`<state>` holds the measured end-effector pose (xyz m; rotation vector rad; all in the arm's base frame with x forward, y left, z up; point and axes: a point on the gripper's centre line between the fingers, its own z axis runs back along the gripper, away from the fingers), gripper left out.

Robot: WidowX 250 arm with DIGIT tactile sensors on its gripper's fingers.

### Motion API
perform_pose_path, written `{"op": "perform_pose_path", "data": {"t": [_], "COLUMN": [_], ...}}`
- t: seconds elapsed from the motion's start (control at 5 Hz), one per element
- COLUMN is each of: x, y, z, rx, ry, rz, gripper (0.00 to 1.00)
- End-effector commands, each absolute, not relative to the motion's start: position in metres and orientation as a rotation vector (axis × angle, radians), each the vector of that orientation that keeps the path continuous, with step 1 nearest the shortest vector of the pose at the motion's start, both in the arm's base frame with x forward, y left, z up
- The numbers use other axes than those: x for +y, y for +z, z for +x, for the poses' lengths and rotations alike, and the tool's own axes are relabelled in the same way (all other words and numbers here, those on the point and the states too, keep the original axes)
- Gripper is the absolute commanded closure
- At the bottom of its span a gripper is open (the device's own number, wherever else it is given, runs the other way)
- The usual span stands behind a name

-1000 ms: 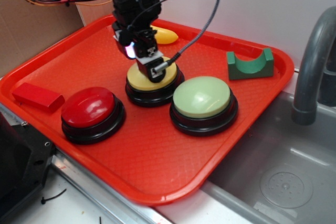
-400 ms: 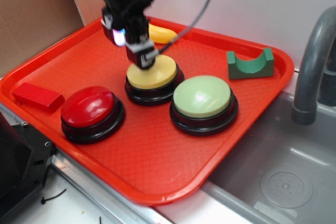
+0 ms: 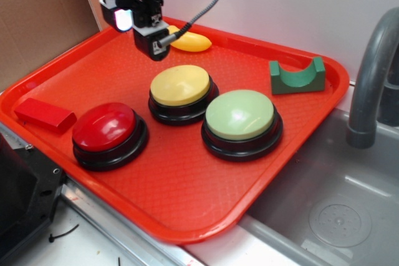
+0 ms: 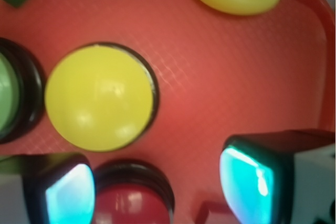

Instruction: Push the yellow button.

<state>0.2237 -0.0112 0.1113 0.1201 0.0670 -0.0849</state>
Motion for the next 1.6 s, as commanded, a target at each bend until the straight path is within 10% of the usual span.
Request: {"op": "perform_pose_path", "data": {"t": [0.0,1.4], "x": [-0.005,0.006], "y": [0.15,0.202], "z": [0.222,0.192], "rx": [-0.044,-0.067], "ry": [-0.055,0.035], "rz": [0.066,0.071], "gripper": [0.0,0.0]}}
